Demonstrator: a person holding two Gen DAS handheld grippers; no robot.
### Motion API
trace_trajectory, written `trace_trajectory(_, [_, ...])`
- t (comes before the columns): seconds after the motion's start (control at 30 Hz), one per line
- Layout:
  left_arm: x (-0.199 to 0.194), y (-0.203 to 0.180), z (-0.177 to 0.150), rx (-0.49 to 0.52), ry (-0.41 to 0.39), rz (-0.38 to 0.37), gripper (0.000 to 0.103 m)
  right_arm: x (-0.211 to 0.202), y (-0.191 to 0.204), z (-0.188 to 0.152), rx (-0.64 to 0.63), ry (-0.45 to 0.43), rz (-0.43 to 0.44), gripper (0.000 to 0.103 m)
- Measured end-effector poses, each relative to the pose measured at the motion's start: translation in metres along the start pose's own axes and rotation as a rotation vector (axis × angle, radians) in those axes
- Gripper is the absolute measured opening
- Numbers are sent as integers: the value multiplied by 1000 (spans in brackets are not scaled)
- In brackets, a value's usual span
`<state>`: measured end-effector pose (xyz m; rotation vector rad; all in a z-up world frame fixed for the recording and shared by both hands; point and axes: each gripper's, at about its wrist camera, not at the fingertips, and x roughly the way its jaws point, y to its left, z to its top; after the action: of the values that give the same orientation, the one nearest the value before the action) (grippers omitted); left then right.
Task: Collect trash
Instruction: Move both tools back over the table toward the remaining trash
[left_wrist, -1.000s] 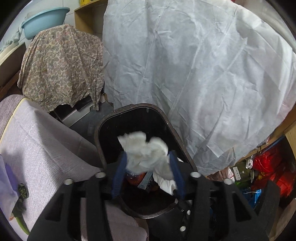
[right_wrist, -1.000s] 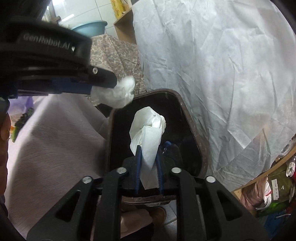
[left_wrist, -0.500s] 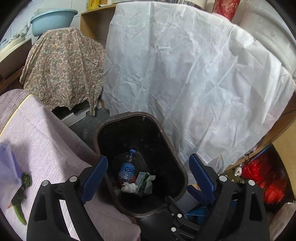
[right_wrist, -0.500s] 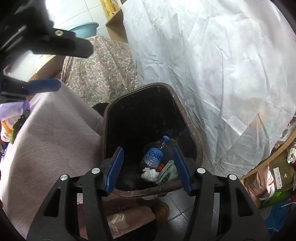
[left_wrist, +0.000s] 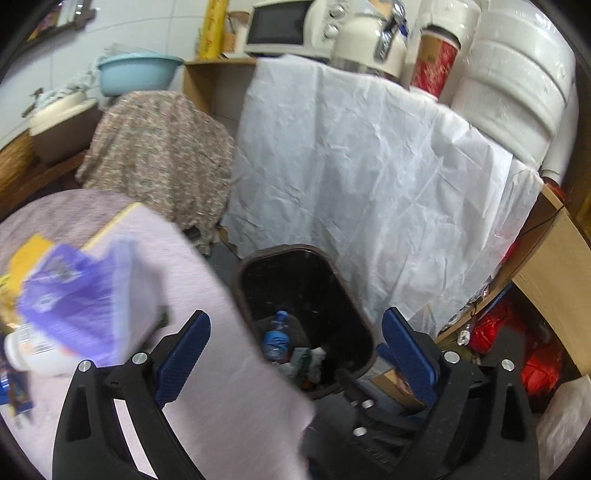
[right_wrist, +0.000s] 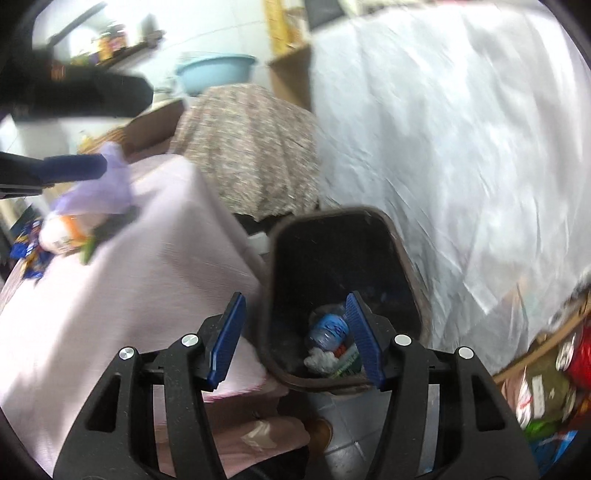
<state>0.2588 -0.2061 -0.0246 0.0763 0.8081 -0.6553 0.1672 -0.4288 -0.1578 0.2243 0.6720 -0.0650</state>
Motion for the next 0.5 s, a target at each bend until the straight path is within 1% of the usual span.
trace_trajectory(0.1, [-27,22,-8,-22,-22,25,95,-16,23,9,-56,-32,50,57])
trace_trajectory(0.2, [-51,49,-22,-43,-40,84,95,-28,48,16,-122,-54,95,58])
trace_trajectory(0.23, [-58,58,-28,-53,-43,105,96,-30,55,17,-142,-57,109,63])
trace_trajectory(0.3, [-74,79,-40,-87,-46,142,95,-37,72,20,-188,-70,142,66])
trace_trajectory(0.4, [-95,107,-57,-138,-61,183,95,-42,100,24,-294,-88,190,66])
trace_trajectory(0.5, [-111,131,-72,-177,-74,246,96,-45,130,26,-411,-115,206,66])
